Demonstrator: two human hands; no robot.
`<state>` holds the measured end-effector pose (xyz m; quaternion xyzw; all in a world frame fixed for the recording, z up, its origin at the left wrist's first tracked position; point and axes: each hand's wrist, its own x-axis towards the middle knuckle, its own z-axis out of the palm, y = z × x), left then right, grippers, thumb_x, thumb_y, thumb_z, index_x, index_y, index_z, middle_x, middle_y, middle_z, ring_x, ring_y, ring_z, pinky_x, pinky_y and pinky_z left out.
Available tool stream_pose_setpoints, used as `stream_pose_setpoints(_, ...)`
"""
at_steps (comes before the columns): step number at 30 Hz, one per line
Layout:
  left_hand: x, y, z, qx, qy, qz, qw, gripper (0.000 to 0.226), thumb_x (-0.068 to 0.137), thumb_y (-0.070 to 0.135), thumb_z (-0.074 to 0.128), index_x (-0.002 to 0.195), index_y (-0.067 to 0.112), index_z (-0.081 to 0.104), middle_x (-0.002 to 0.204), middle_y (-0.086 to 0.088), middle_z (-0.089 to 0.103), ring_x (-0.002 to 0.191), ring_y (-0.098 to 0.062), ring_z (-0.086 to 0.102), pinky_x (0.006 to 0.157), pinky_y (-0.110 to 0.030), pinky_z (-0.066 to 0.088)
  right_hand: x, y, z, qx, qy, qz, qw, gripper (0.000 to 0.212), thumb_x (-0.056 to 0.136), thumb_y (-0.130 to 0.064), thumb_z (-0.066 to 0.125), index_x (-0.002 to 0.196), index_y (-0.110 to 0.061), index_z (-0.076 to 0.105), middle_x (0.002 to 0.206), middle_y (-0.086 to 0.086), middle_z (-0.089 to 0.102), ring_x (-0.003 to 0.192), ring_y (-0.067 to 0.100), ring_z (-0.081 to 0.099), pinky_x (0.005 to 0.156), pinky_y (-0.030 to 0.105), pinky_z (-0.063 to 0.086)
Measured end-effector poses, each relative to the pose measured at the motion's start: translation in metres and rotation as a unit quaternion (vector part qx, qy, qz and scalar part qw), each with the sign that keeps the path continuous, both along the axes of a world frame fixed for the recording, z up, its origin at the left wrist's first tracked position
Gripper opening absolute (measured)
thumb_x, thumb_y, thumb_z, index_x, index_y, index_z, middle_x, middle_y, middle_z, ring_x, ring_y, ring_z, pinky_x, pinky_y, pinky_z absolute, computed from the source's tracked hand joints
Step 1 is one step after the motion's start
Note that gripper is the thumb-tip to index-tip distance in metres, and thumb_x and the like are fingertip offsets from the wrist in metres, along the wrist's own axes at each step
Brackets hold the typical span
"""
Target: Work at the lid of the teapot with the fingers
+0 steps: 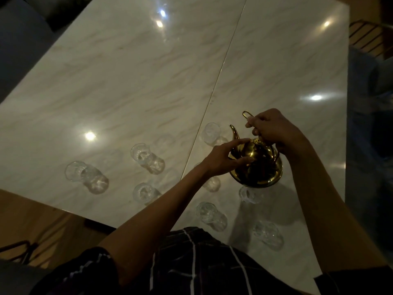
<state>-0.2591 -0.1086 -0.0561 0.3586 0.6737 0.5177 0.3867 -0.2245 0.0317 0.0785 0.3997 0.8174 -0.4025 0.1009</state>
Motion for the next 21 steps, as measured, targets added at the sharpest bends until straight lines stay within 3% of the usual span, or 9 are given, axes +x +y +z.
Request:
stream_pose_setpoints(16,0.0005,-0.0004,0.0023,0.012,0.002,0.011,1.000,0.062,0.095,0.032,0.073,0.152,0.023,0.049,0.138,-0.011,0.063,0.118,-0.021,0.064,0.092,-0.035,0.060,-0.0023,0.0009,0.0024,0.006,0.006,0.017,1.000,0.030,0.101,-0.029,0.051,0.102,-0.008,0.073,0.073,0.001,0.061,0.060,0.011,0.054,0.057,0.024,0.039)
stream_pose_setpoints(21,-0.0003,0.0006,0.0023,0.018,0.004,0.014,1.000,0.062,0.096,0.031,0.073,0.152,0.022,0.049,0.143,-0.009,0.061,0.120,-0.016,0.061,0.086,-0.020,0.057,-0.0035,0.0015,0.0031,0.008,0.002,0.019,1.000,0.031,0.101,-0.029,0.051,0.104,-0.008,0.073,0.074,0.001,0.062,0.061,0.010,0.055,0.058,0.025,0.040)
